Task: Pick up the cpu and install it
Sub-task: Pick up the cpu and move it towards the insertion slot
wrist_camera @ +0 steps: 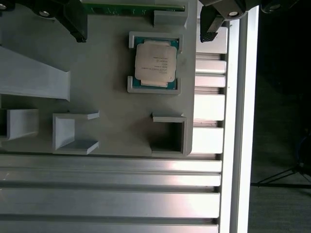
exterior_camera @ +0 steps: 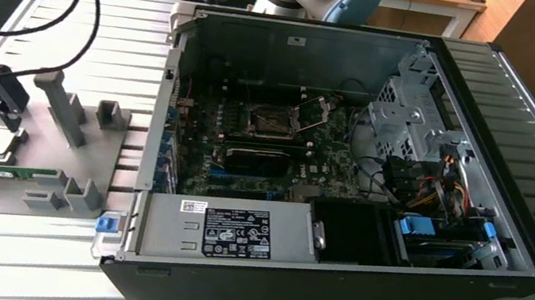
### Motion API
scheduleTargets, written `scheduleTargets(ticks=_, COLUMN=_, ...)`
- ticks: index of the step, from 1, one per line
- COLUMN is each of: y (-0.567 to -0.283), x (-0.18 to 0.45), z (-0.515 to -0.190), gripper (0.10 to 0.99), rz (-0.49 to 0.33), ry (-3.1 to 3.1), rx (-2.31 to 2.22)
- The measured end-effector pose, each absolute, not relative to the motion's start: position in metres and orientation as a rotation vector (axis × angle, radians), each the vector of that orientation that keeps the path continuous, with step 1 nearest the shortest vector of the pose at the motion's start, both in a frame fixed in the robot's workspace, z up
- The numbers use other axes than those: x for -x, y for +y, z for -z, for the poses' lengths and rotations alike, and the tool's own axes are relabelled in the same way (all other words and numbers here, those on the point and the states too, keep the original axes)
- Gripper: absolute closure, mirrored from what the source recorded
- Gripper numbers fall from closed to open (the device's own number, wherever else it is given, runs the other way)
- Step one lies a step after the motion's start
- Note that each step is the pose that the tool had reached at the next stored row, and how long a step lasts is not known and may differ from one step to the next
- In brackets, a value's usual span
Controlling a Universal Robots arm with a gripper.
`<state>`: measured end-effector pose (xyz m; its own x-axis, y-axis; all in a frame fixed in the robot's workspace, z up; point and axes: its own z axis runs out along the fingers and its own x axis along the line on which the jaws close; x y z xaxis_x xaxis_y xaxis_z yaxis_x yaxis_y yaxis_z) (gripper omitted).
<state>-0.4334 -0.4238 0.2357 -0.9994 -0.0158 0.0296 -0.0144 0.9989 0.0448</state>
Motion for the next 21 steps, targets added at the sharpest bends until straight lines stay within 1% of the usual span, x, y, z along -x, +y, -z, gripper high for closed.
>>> scheduleTargets(ticks=21, y=-0.4239, x=0.4335, z=-0.2301, gripper=0.102, rz=0.069, ry=-3.111, rx=-0.023)
